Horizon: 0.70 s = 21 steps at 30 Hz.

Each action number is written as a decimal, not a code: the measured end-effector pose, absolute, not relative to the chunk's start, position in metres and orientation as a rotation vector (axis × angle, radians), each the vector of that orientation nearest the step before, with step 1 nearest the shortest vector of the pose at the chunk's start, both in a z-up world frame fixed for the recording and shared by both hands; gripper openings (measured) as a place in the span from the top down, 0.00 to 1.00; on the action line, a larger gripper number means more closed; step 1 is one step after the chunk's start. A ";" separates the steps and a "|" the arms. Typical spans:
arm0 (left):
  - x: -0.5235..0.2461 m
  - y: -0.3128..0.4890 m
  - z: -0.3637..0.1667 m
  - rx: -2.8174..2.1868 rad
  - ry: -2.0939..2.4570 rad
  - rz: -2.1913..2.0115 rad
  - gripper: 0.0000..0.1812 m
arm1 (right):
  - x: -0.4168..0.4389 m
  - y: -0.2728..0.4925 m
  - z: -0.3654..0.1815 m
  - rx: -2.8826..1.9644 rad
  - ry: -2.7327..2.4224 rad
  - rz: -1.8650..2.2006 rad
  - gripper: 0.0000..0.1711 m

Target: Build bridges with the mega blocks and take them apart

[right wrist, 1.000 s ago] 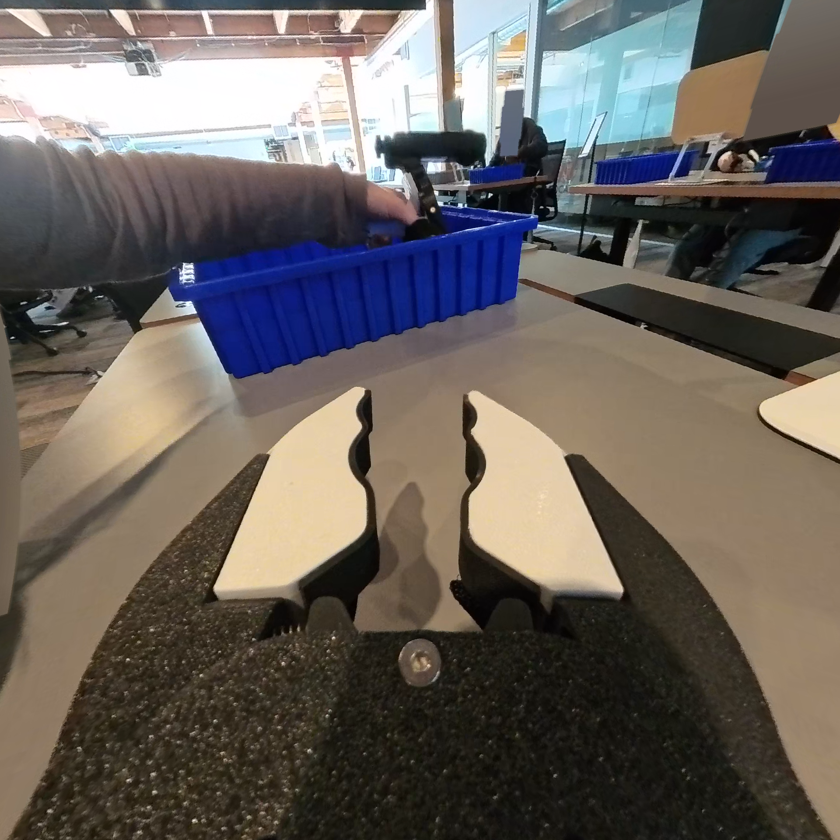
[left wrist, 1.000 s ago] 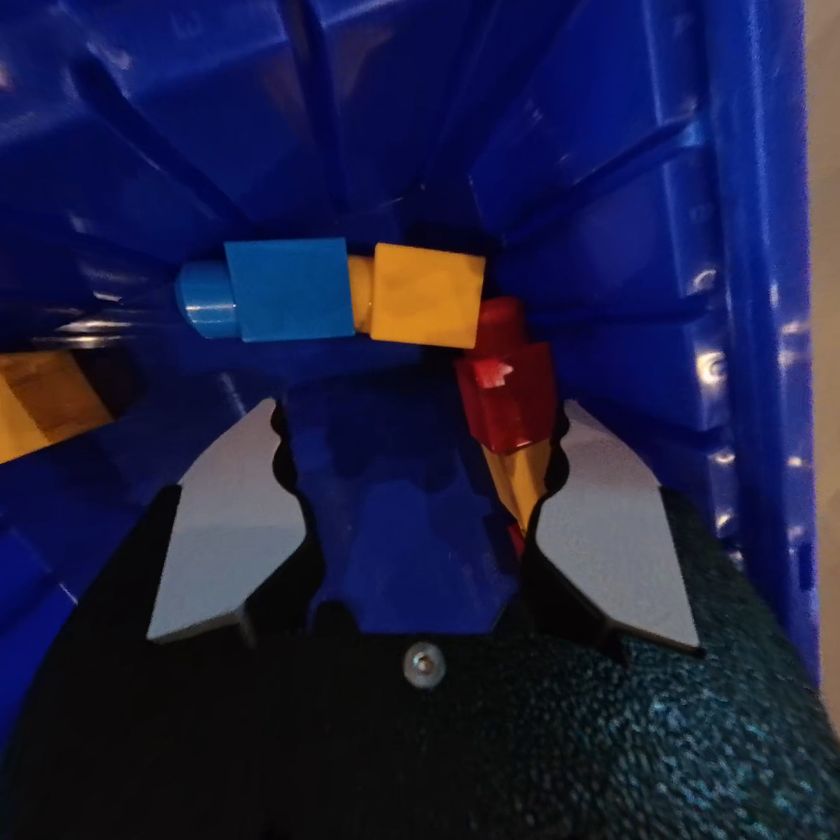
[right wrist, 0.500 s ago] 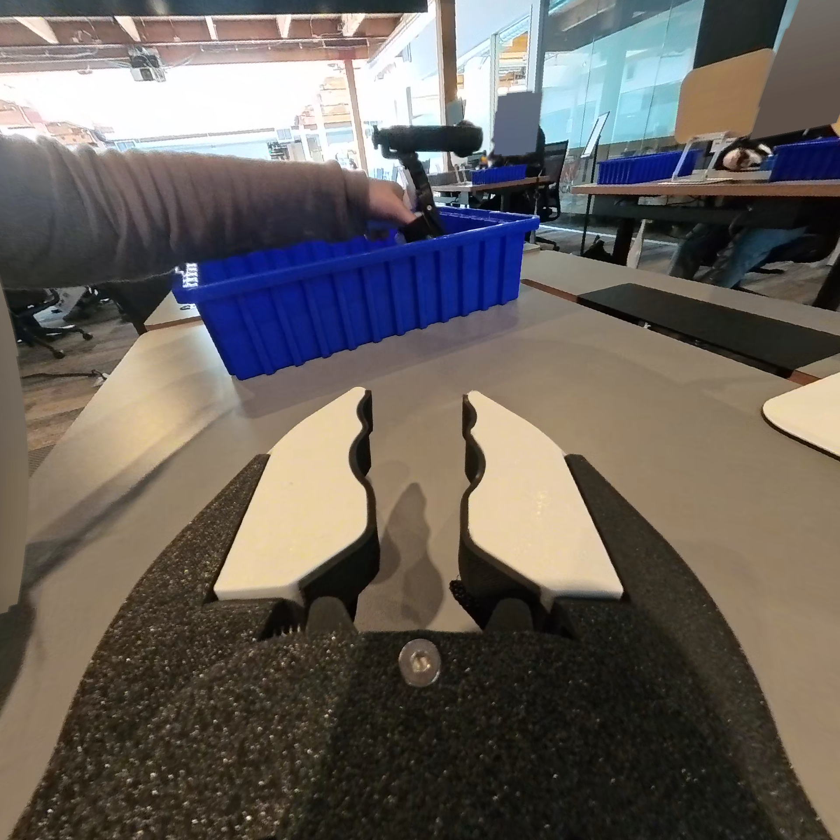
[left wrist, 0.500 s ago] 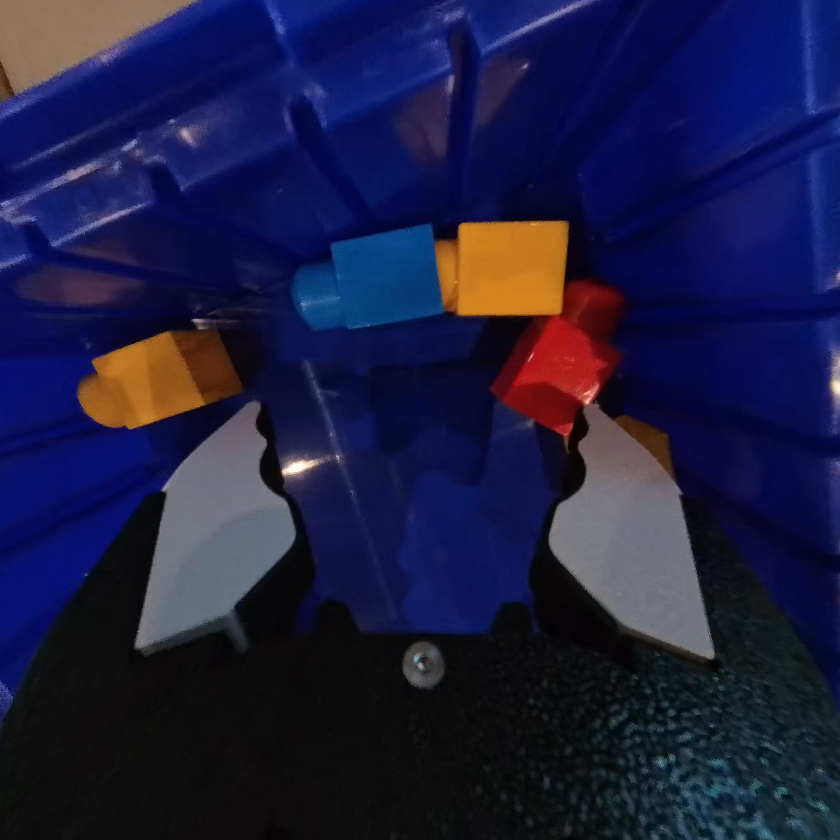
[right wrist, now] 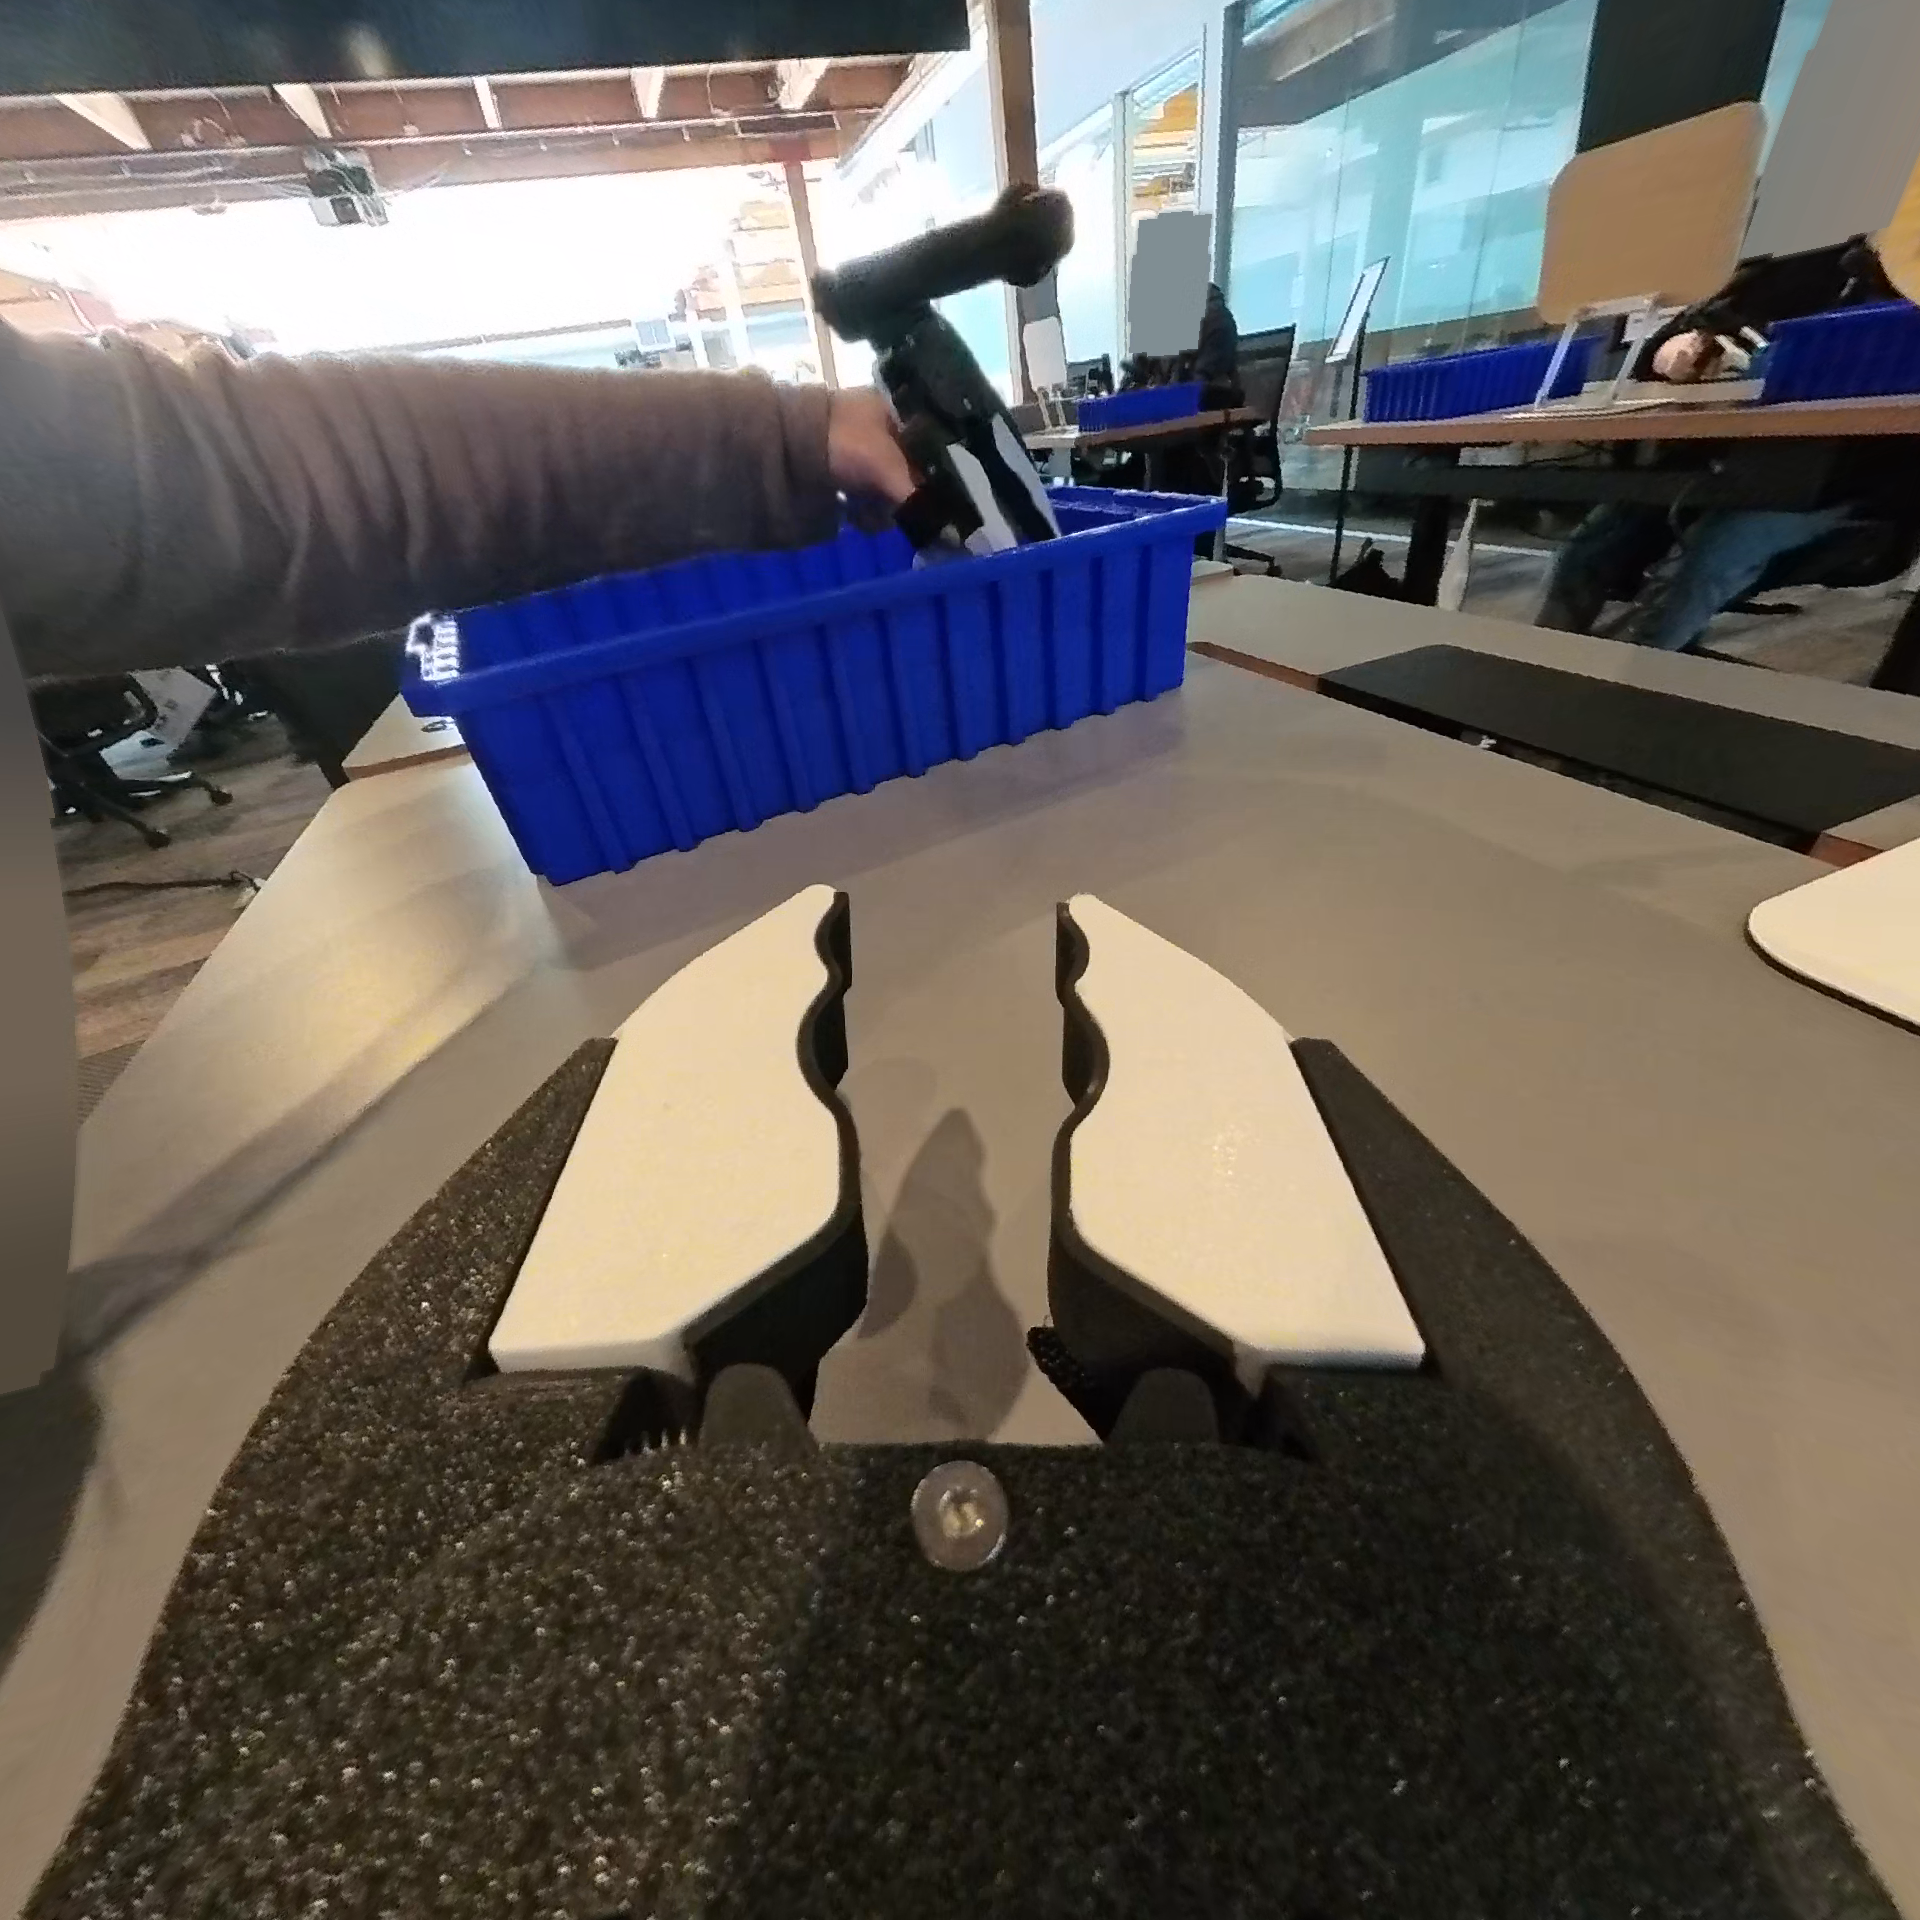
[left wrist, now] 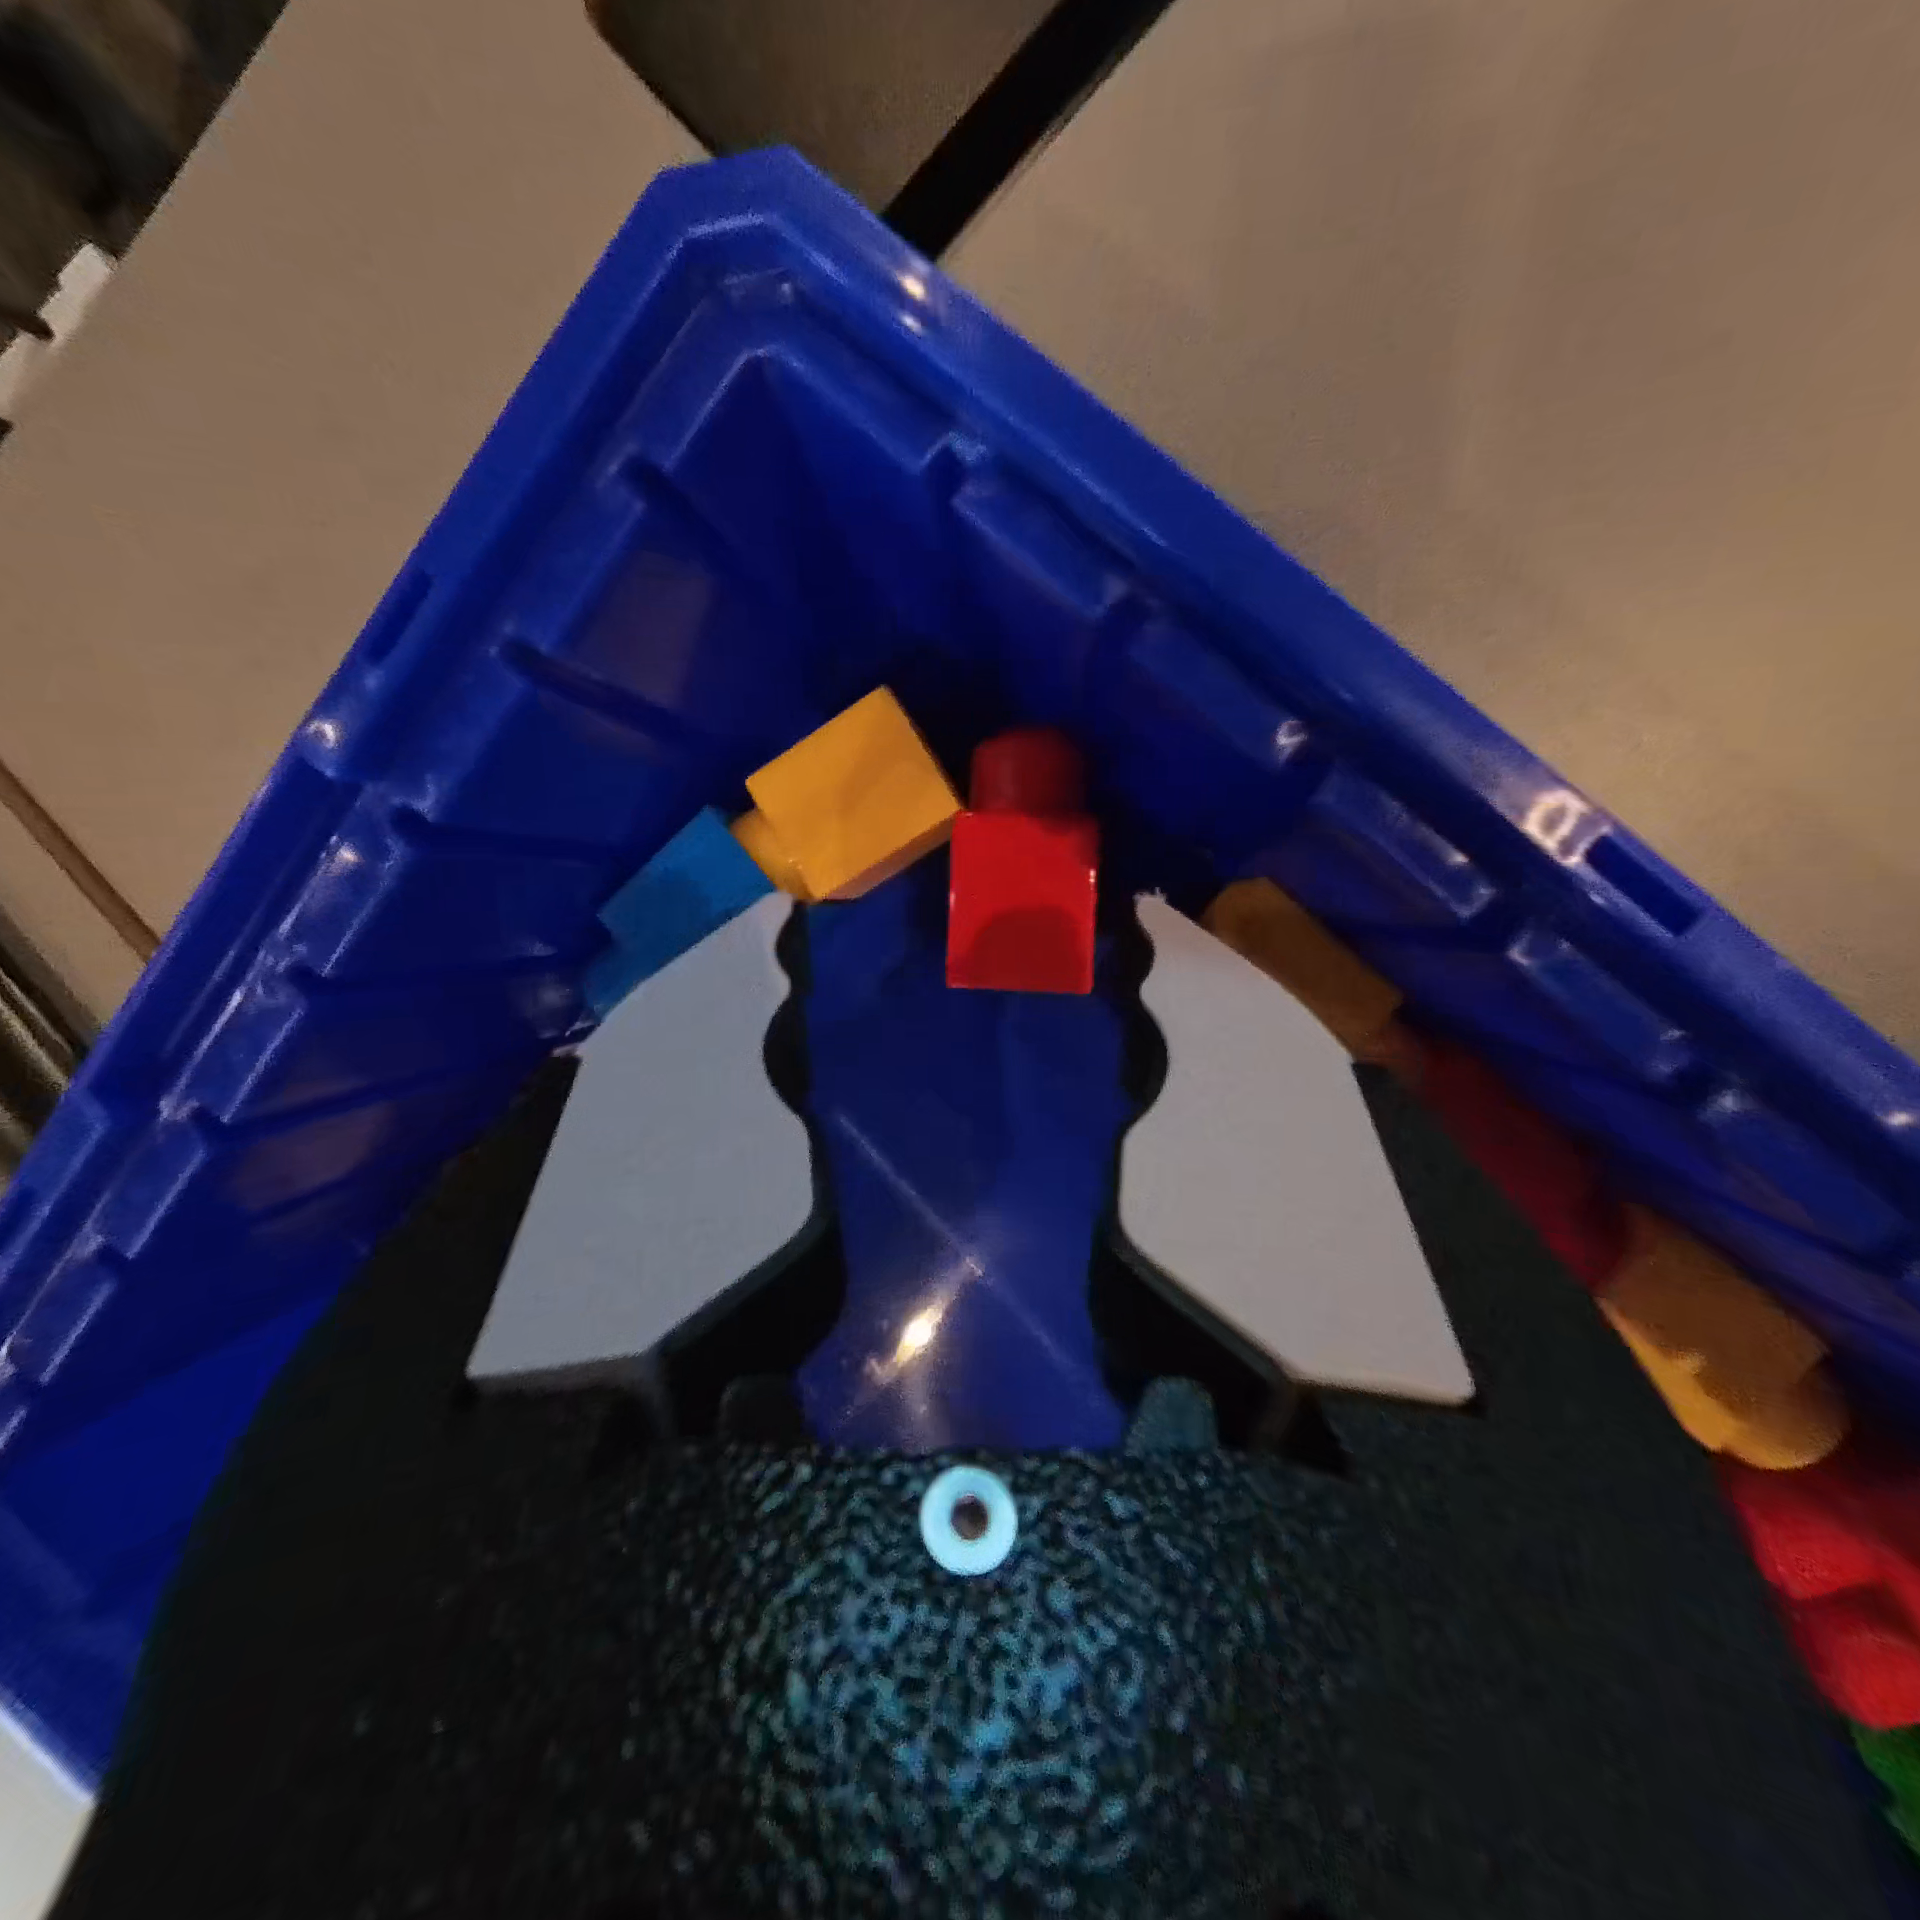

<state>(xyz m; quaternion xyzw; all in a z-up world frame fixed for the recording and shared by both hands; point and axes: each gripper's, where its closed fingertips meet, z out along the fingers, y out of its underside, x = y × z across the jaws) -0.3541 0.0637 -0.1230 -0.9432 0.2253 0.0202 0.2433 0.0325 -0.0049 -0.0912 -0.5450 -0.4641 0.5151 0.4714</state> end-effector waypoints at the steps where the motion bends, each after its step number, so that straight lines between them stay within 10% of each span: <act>1: -0.352 0.062 -0.125 -2.589 0.627 0.040 0.69 | 0.033 -0.005 -0.091 -1.335 -1.135 1.264 0.78; 21: -0.352 0.053 -0.158 -2.697 0.674 0.047 0.82 | 0.035 -0.001 -0.089 -1.347 -1.100 1.303 0.78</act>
